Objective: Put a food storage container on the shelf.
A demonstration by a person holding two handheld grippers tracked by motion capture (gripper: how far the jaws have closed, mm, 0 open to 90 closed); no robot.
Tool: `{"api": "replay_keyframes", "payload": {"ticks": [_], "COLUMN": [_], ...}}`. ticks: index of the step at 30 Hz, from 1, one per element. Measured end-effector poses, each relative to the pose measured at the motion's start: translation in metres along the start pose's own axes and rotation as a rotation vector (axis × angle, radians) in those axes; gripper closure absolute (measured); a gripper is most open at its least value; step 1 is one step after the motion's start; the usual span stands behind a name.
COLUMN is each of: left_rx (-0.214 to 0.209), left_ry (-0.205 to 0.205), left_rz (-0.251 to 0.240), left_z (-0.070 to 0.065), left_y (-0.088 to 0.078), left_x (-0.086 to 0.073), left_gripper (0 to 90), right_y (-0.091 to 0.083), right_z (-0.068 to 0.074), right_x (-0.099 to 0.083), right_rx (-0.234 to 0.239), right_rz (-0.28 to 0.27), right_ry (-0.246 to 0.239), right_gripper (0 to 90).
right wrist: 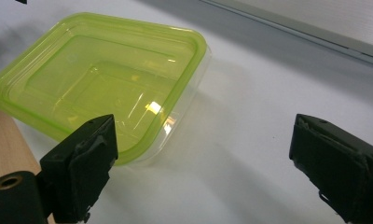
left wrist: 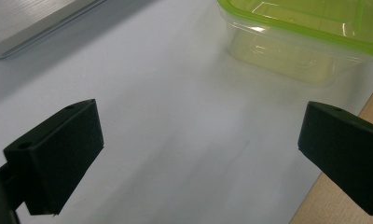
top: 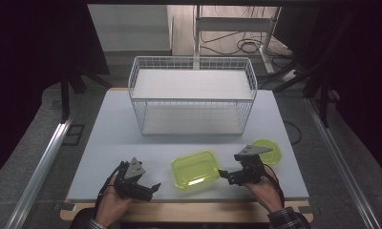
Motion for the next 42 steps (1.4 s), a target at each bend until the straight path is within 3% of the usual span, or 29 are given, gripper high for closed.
{"api": "replay_keyframes", "payload": {"ticks": [2, 4, 6, 9, 16, 20, 30, 31, 34, 35, 36, 39, 41, 42], "left_rx": [0.005, 0.011, 0.012, 0.015, 0.016, 0.014, 0.017, 0.015, 0.016, 0.016, 0.016, 0.019, 0.022, 0.023], "left_ry": [0.006, 0.019, 0.025, 0.029, 0.04, 0.043, 0.058, 0.059, 0.065, 0.067, 0.069, 0.073, 0.074, 0.075], "left_rz": [0.008, 0.019, 0.021, 0.028, 0.039, 0.042, 0.049, 0.05, 0.053, 0.054, 0.054, 0.058, 0.058, 0.058], "left_z": [0.0, -0.001, -0.001, -0.001, -0.002, -0.002, -0.003, -0.003, -0.004, -0.004, -0.004, -0.004, -0.004, -0.004], "left_y": [0.001, 0.003, 0.003, 0.004, 0.005, 0.006, 0.007, 0.007, 0.007, 0.007, 0.007, 0.007, 0.007, 0.007], "left_x": [-0.001, -0.002, -0.002, -0.003, -0.004, -0.004, -0.004, -0.004, -0.005, -0.005, -0.005, -0.005, -0.005, -0.005], "left_gripper": [0.0, 0.0, 0.0, 0.0, 0.0, 0.0, 0.0, 0.0, 0.0, 0.0, 0.0, 0.0, 0.0, 0.0], "right_y": [0.001, 0.005, 0.006, 0.006, 0.008, 0.016, 0.035, 0.037, 0.037, 0.037, 0.037, 0.037, 0.036, 0.036], "right_z": [0.001, 0.001, 0.002, 0.002, 0.002, 0.0, -0.002, -0.003, -0.003, -0.003, -0.003, -0.003, -0.001, 0.0], "right_x": [0.001, 0.002, 0.002, 0.007, 0.012, 0.016, 0.02, 0.02, 0.02, 0.019, 0.019, 0.019, 0.02, 0.021], "right_rx": [0.015, 0.029, 0.048, 0.078, 0.122, 0.158, 0.199, 0.235, 0.262, 0.291, 0.302, 0.339, 0.388, 0.392], "right_rz": [0.013, 0.042, 0.052, 0.062, 0.058, 0.076, 0.141, 0.15, 0.156, 0.165, 0.172, 0.181, 0.177, 0.179], "right_ry": [0.009, 0.06, 0.071, 0.11, 0.146, 0.2, 0.277, 0.33, 0.367, 0.415, 0.434, 0.464, 0.504, 0.498], "right_gripper": [3.4, 3.4, 4.1, 14.9, 31.0, 44.3, 60.8, 64.9, 67.8, 70.7, 71.6, 75.4, 78.9, 79.5]}}
Point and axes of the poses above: each handheld gripper's, and its own axes: y roughly forward along the jaws, x roughly out of its top, z roughly to its left, the point moved 8 cm from there along y, roughly forward along the jaws
